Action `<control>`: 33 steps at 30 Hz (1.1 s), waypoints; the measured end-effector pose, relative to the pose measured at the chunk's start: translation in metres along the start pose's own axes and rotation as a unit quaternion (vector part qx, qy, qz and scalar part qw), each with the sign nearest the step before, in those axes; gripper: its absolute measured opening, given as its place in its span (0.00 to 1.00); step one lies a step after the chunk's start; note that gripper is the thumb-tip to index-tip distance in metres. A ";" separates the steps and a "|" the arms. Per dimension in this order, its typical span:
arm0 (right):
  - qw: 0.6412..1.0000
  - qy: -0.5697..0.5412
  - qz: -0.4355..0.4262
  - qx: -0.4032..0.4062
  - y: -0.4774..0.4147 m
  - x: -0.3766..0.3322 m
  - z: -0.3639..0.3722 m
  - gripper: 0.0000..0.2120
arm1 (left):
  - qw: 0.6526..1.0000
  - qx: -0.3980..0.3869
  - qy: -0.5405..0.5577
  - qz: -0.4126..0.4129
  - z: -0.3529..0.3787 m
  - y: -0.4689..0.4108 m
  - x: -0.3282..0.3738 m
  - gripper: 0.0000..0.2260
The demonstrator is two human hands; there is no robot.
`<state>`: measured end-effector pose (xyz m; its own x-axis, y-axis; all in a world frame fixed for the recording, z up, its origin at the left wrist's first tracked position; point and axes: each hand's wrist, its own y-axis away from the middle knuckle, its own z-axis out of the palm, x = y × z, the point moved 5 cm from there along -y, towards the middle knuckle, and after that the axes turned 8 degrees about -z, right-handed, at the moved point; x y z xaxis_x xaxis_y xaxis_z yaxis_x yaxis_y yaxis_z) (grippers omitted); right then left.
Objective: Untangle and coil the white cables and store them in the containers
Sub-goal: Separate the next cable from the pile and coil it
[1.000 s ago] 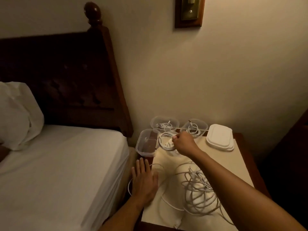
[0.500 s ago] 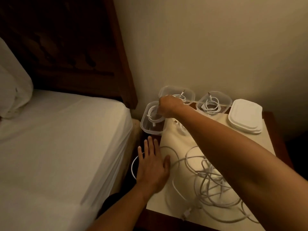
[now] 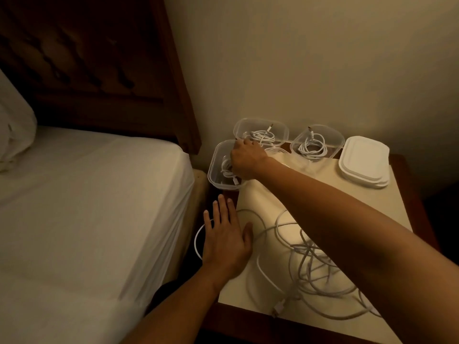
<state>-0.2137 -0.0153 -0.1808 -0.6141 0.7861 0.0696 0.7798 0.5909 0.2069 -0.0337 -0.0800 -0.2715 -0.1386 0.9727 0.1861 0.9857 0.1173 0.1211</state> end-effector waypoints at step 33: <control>0.927 -0.182 0.192 0.265 0.304 -0.008 0.005 0.08 | 0.986 -0.018 0.140 0.083 -0.069 0.030 0.049 0.29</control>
<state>0.0288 0.1586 -0.1235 -0.2727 0.9090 -0.3153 0.9420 0.1855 -0.2798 -0.0172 -0.0426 -0.1912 -0.0015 0.8835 0.4684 0.9937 -0.0513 0.1000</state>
